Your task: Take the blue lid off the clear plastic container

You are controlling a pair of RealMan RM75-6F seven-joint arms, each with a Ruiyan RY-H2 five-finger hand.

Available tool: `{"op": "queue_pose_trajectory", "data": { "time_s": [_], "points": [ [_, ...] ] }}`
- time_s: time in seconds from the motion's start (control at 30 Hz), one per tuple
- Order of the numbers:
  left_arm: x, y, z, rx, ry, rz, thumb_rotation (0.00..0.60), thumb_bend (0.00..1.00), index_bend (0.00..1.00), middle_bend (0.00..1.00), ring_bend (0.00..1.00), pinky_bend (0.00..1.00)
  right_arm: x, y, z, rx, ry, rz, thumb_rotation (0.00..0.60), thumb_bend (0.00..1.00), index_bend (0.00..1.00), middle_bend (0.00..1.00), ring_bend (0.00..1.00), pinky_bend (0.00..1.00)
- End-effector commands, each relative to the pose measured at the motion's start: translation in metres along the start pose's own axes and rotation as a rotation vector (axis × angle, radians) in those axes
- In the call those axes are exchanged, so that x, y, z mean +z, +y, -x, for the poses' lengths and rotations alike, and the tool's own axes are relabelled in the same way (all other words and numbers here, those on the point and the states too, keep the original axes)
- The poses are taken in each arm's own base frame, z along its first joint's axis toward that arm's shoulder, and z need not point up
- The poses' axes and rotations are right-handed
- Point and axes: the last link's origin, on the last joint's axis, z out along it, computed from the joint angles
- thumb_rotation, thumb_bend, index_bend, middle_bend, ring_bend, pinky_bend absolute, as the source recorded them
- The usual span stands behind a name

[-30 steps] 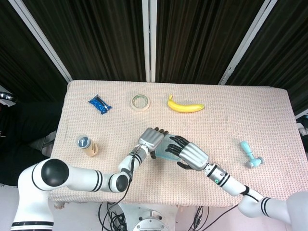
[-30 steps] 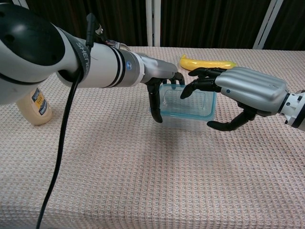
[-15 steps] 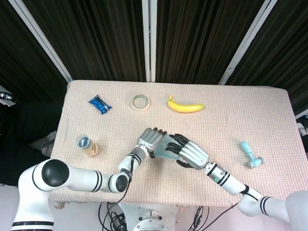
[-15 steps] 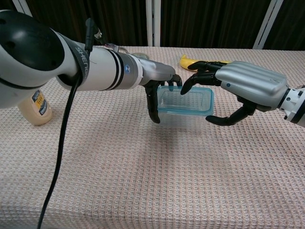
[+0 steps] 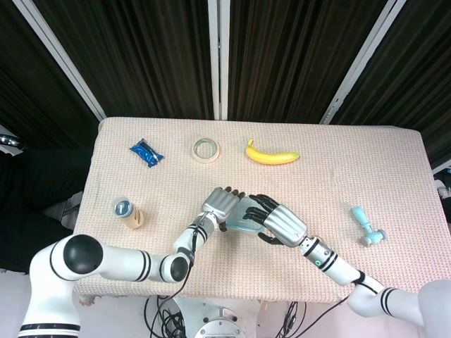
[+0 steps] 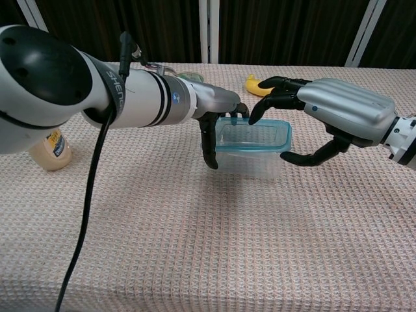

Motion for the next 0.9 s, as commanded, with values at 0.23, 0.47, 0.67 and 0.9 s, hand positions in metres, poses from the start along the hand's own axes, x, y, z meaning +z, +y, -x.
{"op": "queue_pose_trajectory", "data": {
  "time_s": [0.23, 0.47, 0.67, 0.9],
  "points": [
    [-0.003, 0.0, 0.0, -0.001, 0.003, 0.014, 0.6, 0.16, 0.19, 0.25, 0.12, 0.3, 0.004, 0.002, 0.002, -0.021, 0.021, 0.006, 0.6, 0.32, 0.35, 0.31, 0.1, 0.21],
    [-0.008, 0.001, -0.001, -0.015, 0.013, 0.037, 0.6, 0.16, 0.13, 0.21, 0.11, 0.29, 0.008, 0.002, 0.005, -0.024, 0.032, 0.015, 0.6, 0.33, 0.38, 0.33, 0.13, 0.24],
    [-0.01, 0.0, -0.002, -0.038, 0.041, 0.043, 0.6, 0.15, 0.07, 0.12, 0.01, 0.12, 0.008, 0.002, 0.007, -0.012, 0.052, 0.03, 0.6, 0.33, 0.46, 0.33, 0.13, 0.24],
    [-0.016, -0.008, -0.001, 0.001, 0.091, 0.03, 0.6, 0.05, 0.03, 0.04, 0.0, 0.06, 0.01, 0.002, 0.009, -0.008, 0.097, 0.043, 0.6, 0.3, 0.58, 0.35, 0.13, 0.24]
  ]
}}
